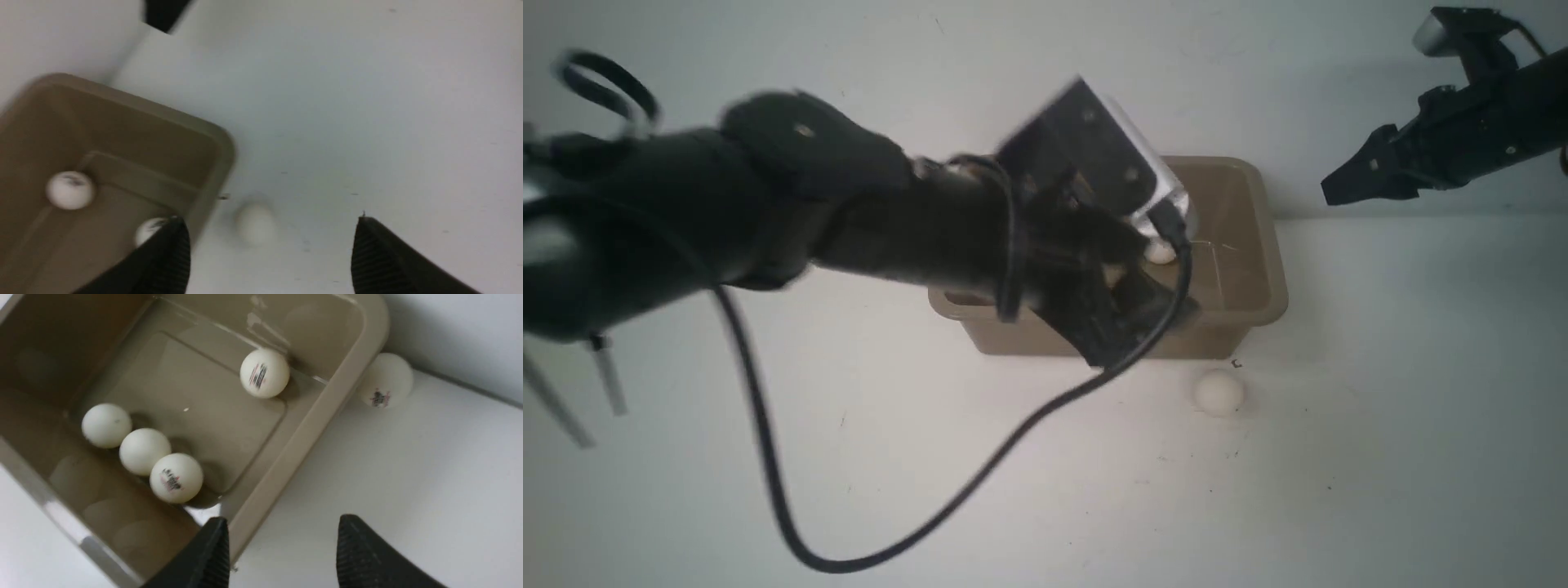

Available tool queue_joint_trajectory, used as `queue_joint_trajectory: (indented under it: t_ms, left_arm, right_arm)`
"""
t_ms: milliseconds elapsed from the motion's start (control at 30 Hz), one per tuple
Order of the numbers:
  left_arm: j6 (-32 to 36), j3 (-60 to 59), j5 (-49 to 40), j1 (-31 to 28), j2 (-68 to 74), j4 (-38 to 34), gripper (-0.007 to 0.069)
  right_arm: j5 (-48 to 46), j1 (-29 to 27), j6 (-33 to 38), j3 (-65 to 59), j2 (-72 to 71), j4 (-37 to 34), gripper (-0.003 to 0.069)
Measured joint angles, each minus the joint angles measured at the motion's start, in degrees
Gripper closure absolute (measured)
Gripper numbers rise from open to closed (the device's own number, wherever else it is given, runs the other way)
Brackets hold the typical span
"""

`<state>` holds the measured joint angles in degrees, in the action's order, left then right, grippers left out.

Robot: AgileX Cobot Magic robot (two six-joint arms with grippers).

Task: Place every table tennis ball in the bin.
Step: Use the right arm to clamp the table tennis ball closest to it

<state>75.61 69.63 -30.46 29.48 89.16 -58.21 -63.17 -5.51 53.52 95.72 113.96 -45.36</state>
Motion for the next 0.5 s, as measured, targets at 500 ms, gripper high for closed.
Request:
queue_joint_trajectory:
  t_ms: [500]
  left_arm:
    - [-43.48,0.0,-13.61,-5.13,-12.48,30.5,0.0158]
  right_arm:
    - [-5.62,0.0,-1.46,0.0,0.0,-2.45,0.0323]
